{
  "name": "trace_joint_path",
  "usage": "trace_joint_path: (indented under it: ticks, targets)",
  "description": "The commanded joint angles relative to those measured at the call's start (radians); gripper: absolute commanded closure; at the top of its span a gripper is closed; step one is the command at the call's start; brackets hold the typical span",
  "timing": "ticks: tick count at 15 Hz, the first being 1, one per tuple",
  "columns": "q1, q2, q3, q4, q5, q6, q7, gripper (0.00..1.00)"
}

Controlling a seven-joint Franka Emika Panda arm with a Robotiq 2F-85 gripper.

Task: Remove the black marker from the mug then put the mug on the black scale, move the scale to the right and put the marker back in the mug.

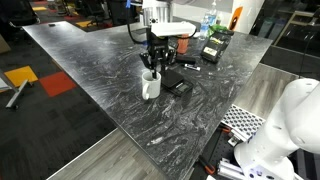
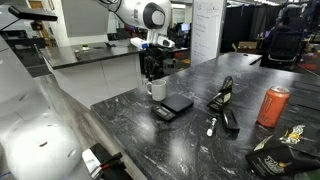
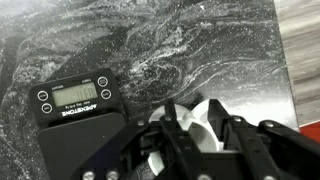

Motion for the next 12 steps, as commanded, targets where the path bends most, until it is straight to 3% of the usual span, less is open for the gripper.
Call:
trace_joint_path:
  ticks: [1,6,12]
  targets:
    - [-0.011,0.059,-0.016,0.079,-0.016,-0.019,-0.038,0.35]
    - [-0.006,0.074,-0.023,0.089,0.014,-0.051,-0.043,0.0]
    - [-0.005,0.114,-0.024,0.097,0.027,-0.057,-0.043,0.0]
